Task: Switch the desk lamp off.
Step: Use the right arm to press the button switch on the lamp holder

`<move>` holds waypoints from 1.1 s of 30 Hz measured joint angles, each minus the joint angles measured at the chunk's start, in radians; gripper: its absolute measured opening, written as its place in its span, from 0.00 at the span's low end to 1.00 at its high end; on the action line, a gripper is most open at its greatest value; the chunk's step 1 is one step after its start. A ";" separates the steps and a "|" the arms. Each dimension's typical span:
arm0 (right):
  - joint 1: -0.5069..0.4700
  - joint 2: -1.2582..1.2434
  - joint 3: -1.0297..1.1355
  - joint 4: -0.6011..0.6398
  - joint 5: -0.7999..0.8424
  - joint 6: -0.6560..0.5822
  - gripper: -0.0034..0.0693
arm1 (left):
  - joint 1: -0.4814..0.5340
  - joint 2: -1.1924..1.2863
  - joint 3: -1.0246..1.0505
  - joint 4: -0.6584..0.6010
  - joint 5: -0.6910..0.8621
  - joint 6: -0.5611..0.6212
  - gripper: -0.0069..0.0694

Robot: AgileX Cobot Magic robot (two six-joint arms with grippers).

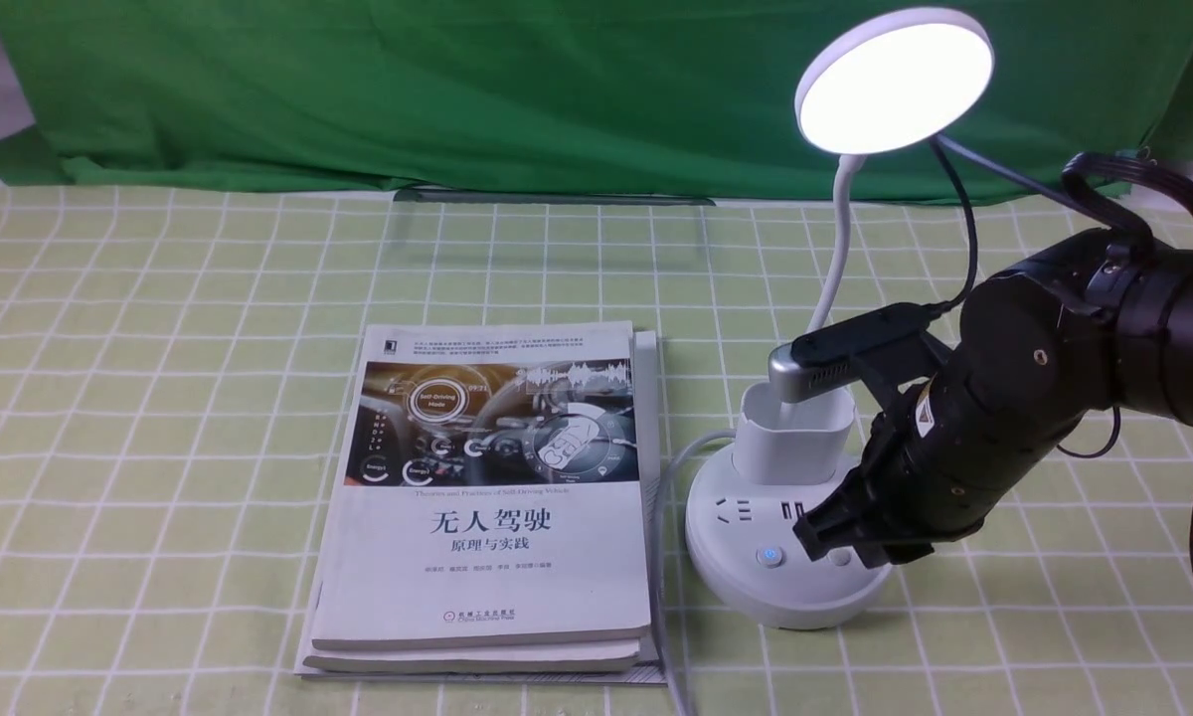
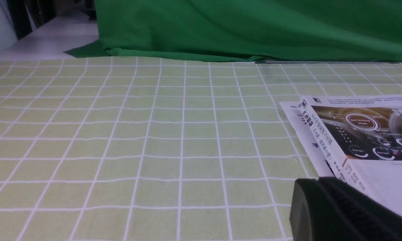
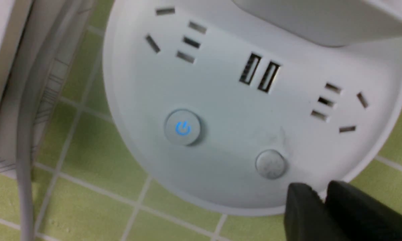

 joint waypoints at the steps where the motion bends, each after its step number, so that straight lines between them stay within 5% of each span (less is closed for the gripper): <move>1: 0.000 0.000 0.000 0.000 -0.002 0.000 0.18 | 0.000 0.000 0.000 0.000 0.000 0.000 0.09; 13: 0.000 0.000 0.000 0.000 -0.005 -0.005 0.21 | 0.000 0.000 0.000 0.000 0.000 0.000 0.09; 17: 0.000 0.000 0.000 0.001 0.009 -0.030 0.36 | 0.000 0.000 0.000 0.000 0.000 0.000 0.09; 20: 0.000 0.000 0.000 0.001 0.012 -0.032 0.38 | 0.000 0.000 0.000 0.000 0.000 0.000 0.09; 33: 0.000 0.000 0.000 0.001 0.014 -0.033 0.13 | 0.000 0.000 0.000 0.000 0.000 0.000 0.09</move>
